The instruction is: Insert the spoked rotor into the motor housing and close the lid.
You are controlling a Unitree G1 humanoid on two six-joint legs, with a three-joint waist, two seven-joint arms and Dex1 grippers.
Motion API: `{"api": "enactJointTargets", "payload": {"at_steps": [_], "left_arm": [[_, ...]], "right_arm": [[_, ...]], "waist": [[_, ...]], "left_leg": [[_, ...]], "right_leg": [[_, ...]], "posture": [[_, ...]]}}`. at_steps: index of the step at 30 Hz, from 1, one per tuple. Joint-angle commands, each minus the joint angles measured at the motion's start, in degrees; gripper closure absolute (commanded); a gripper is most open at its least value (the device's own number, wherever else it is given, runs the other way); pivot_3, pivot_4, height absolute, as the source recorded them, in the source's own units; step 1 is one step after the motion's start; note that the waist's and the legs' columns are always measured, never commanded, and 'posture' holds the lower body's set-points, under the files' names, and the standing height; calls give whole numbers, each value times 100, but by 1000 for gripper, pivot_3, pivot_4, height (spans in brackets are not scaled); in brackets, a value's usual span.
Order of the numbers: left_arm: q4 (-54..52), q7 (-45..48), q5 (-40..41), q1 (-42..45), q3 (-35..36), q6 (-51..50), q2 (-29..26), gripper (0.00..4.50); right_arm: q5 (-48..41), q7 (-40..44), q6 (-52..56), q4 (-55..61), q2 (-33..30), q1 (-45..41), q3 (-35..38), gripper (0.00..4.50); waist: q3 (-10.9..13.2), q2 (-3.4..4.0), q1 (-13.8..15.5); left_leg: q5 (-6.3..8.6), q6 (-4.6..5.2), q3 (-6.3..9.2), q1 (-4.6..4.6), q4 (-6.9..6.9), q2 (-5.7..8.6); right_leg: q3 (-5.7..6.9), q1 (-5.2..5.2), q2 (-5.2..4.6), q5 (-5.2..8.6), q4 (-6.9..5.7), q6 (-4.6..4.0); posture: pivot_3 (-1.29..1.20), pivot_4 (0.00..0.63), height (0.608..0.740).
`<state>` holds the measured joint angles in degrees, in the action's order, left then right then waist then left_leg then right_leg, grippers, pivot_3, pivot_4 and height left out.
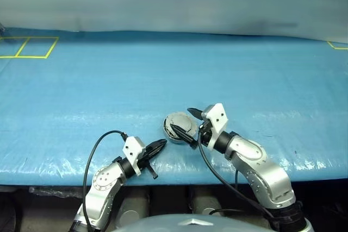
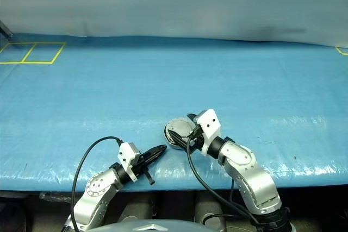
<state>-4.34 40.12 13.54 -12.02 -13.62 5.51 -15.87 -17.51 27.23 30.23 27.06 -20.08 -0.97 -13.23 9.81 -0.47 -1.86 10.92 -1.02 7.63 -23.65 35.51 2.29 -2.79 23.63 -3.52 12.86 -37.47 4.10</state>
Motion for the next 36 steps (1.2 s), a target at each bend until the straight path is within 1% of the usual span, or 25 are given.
{"api": "enactJointTargets", "payload": {"at_steps": [1, 5, 11, 14, 17, 23, 36], "left_arm": [[-131, 29, -9, 6, -27, 55, 5, 4500], [-177, -29, -1, -47, 10, 42, 6, 4500], [-232, -77, -2, -84, -3, -6, 14, 4500], [-257, -107, -10, -94, -22, -22, 24, 4500], [-290, -127, -9, -97, -38, -45, 22, 4500], [-399, -162, -11, -110, -51, -130, 9, 4500], [-596, -227, 15, -131, -32, -337, -4, 4500]], "right_arm": [[247, 44, -205, -129, 10, -144, -194, 10], [456, 52, -305, -390, 45, -235, -295, 10], [585, -1, -352, -595, 67, -246, -211, 10], [620, -31, -316, -625, 76, -206, -181, 593], [619, -20, -262, -574, 69, -139, -177, 1454], [566, -99, -61, -343, 141, -69, -195, 1449], [934, -598, 632, 62, 433, -413, -516, 1449]], "waist": [[0, 0, 8], [0, 0, 17], [0, 0, 21], [0, 0, 22], [0, 0, 23], [0, 0, 36], [0, 0, 31]], "left_leg": [[0, 0, 0, -1, 0, 0], [0, 0, 1, -2, -4, 2], [0, 0, 1, -1, -4, 2], [0, 0, 1, -1, -4, 2], [0, 0, 1, 0, -3, 2], [0, 0, 2, 0, -4, 1], [0, 0, 3, -2, -10, 2]], "right_leg": [[1, 0, 0, 0, 0, 0], [2, 1, 1, 0, 3, 0], [2, -1, 1, 0, 6, 0], [2, -1, 1, 0, 6, 0], [2, -3, 1, 0, 6, 0], [3, -5, 0, 0, 10, 0], [5, -2, 1, -1, 16, 0]], "posture": [[0, 150, 740], [0, 150, 740], [0, 150, 740], [0, 150, 740], [0, 150, 740], [0, 150, 740], [0, 150, 740]]}}
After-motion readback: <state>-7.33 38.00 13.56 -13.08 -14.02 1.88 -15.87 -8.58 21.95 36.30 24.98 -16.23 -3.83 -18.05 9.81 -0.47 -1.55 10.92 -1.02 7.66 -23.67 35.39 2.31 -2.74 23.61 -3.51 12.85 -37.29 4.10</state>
